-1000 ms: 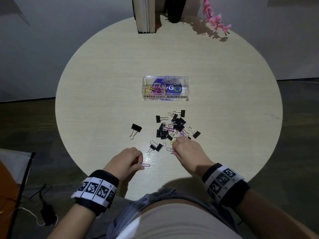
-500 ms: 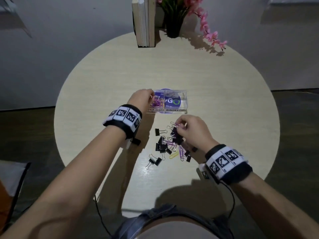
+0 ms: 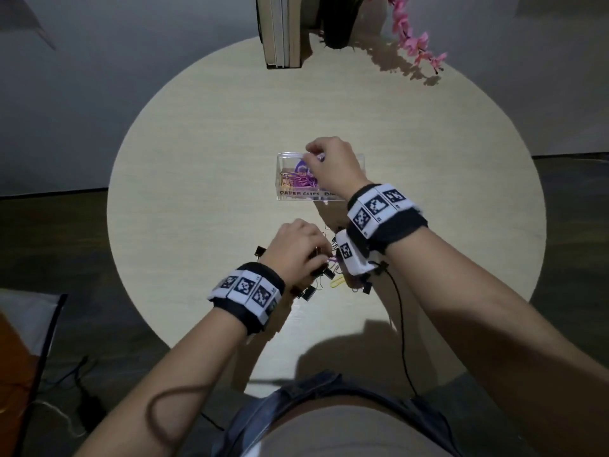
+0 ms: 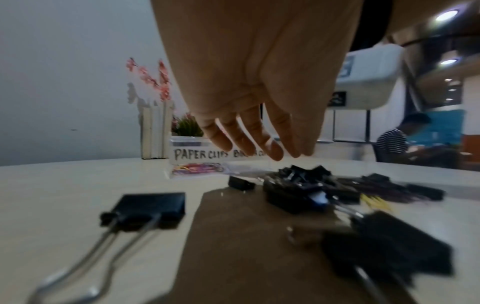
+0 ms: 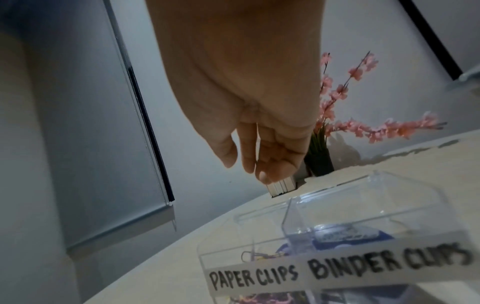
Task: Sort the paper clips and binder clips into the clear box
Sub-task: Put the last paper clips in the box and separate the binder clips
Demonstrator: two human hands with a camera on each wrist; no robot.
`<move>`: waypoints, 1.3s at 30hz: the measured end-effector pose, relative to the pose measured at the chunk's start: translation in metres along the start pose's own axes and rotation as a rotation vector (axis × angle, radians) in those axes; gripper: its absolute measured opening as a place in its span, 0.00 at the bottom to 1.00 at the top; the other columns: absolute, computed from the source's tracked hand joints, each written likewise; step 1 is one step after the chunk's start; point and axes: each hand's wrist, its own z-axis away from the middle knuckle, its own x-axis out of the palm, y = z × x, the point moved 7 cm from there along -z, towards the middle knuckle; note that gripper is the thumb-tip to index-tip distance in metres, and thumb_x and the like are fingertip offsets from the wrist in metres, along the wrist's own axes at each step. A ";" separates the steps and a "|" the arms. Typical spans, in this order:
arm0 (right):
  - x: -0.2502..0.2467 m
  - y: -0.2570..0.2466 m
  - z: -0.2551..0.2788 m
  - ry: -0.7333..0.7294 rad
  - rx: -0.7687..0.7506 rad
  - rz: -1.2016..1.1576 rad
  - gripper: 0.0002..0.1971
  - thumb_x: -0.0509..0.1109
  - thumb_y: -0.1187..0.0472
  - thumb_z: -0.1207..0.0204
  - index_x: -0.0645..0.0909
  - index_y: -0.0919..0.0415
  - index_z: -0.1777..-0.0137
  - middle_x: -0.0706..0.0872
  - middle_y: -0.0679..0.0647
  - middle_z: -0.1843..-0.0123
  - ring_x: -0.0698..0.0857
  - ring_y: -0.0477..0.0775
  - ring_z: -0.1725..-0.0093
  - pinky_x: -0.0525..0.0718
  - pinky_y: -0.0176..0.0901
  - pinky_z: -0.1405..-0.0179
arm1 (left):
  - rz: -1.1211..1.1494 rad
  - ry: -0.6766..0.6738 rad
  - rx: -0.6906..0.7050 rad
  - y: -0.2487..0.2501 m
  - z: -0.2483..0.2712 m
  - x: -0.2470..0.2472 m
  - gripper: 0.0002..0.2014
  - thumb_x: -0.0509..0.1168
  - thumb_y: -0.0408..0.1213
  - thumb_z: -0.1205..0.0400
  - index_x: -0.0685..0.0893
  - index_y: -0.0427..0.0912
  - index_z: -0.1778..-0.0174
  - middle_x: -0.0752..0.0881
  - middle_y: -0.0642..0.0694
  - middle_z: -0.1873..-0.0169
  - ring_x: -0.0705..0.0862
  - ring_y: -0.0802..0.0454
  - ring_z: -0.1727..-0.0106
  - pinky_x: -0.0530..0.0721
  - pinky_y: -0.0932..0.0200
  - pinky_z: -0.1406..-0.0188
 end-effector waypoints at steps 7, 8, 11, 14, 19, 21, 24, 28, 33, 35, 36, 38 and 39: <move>-0.006 0.088 0.088 -0.127 0.172 0.082 0.09 0.65 0.64 0.25 0.88 0.61 0.57 0.92 0.60 0.54 0.88 0.63 0.51 0.86 0.53 0.47 | -0.028 -0.072 0.045 0.005 0.009 0.023 0.10 0.67 0.47 0.24 0.88 0.54 0.48 0.84 0.51 0.45 0.73 0.46 0.37 0.67 0.52 0.39; -0.005 0.098 0.103 -0.155 0.205 0.107 0.09 0.65 0.64 0.25 0.88 0.60 0.58 0.92 0.60 0.55 0.88 0.63 0.52 0.86 0.52 0.48 | -0.036 -0.071 0.040 0.002 0.013 0.023 0.10 0.67 0.46 0.24 0.89 0.55 0.48 0.84 0.51 0.45 0.73 0.46 0.37 0.66 0.52 0.40; 0.004 0.115 0.135 -0.216 0.261 0.196 0.09 0.65 0.63 0.26 0.87 0.60 0.61 0.91 0.57 0.58 0.87 0.62 0.56 0.82 0.45 0.59 | -0.050 -0.080 0.026 -0.006 0.026 0.021 0.09 0.67 0.46 0.23 0.89 0.54 0.50 0.83 0.51 0.47 0.73 0.47 0.39 0.68 0.51 0.39; 0.012 0.118 0.143 -0.203 0.280 0.321 0.08 0.68 0.58 0.27 0.85 0.60 0.62 0.90 0.56 0.59 0.84 0.62 0.59 0.73 0.42 0.63 | 0.003 -0.050 -0.028 -0.010 0.029 0.014 0.09 0.66 0.48 0.23 0.89 0.53 0.52 0.83 0.52 0.49 0.73 0.49 0.42 0.68 0.51 0.40; 0.022 0.117 0.141 -0.184 0.324 0.369 0.06 0.72 0.57 0.30 0.84 0.59 0.62 0.90 0.56 0.57 0.87 0.64 0.54 0.76 0.44 0.60 | -0.054 -0.018 -0.056 0.000 -0.001 0.007 0.09 0.63 0.45 0.20 0.85 0.52 0.47 0.83 0.50 0.46 0.74 0.47 0.40 0.68 0.53 0.41; 0.022 0.121 0.143 -0.184 0.374 0.321 0.04 0.72 0.61 0.32 0.85 0.61 0.61 0.91 0.56 0.57 0.88 0.64 0.54 0.80 0.45 0.59 | -0.128 -0.073 -0.023 0.005 -0.012 0.014 0.10 0.63 0.45 0.20 0.84 0.50 0.45 0.83 0.48 0.44 0.75 0.46 0.39 0.69 0.51 0.40; 0.022 0.126 0.146 -0.176 0.415 0.263 0.07 0.72 0.63 0.37 0.85 0.64 0.61 0.91 0.56 0.59 0.88 0.64 0.56 0.83 0.46 0.59 | -0.183 -0.113 -0.006 0.010 -0.019 0.022 0.10 0.62 0.44 0.19 0.83 0.48 0.45 0.83 0.47 0.43 0.75 0.44 0.38 0.70 0.50 0.40; 0.026 0.118 0.149 -0.159 0.319 0.402 0.05 0.67 0.61 0.31 0.77 0.62 0.61 0.88 0.61 0.53 0.86 0.66 0.53 0.73 0.46 0.62 | -0.128 -0.092 -0.019 0.009 -0.014 0.026 0.05 0.60 0.40 0.19 0.81 0.48 0.56 0.84 0.48 0.49 0.75 0.44 0.41 0.68 0.52 0.43; 0.019 0.106 0.145 -0.092 0.188 0.433 0.06 0.62 0.64 0.27 0.79 0.64 0.57 0.86 0.61 0.53 0.83 0.66 0.55 0.68 0.45 0.64 | 0.226 0.127 -0.091 -0.003 0.004 0.003 0.04 0.55 0.35 0.16 0.75 0.44 0.51 0.87 0.51 0.60 0.78 0.48 0.52 0.68 0.53 0.49; 0.015 0.100 0.150 -0.080 0.109 0.387 0.04 0.62 0.64 0.26 0.74 0.59 0.62 0.82 0.57 0.58 0.77 0.62 0.62 0.68 0.45 0.66 | 0.350 0.172 -0.167 -0.012 0.005 -0.004 0.08 0.52 0.32 0.15 0.73 0.41 0.44 0.82 0.50 0.63 0.76 0.48 0.56 0.71 0.54 0.54; 0.016 0.096 0.153 -0.105 0.074 0.367 0.06 0.62 0.63 0.25 0.71 0.57 0.63 0.79 0.54 0.61 0.74 0.59 0.63 0.68 0.46 0.66 | 0.386 0.152 -0.189 -0.013 0.002 -0.005 0.09 0.51 0.32 0.15 0.72 0.41 0.42 0.80 0.51 0.63 0.76 0.48 0.56 0.72 0.54 0.56; 0.023 0.090 0.162 -0.176 0.031 0.338 0.06 0.62 0.63 0.24 0.69 0.56 0.62 0.78 0.52 0.62 0.73 0.59 0.63 0.67 0.46 0.65 | 0.341 0.081 -0.158 -0.008 -0.011 -0.005 0.10 0.52 0.36 0.16 0.73 0.45 0.40 0.82 0.48 0.61 0.79 0.46 0.54 0.76 0.52 0.56; 0.027 0.089 0.165 -0.204 0.019 0.326 0.05 0.61 0.63 0.23 0.70 0.56 0.60 0.80 0.54 0.61 0.76 0.61 0.62 0.69 0.47 0.64 | 0.274 0.040 -0.127 -0.002 -0.020 -0.003 0.10 0.55 0.40 0.17 0.74 0.47 0.41 0.84 0.45 0.60 0.80 0.45 0.53 0.77 0.51 0.54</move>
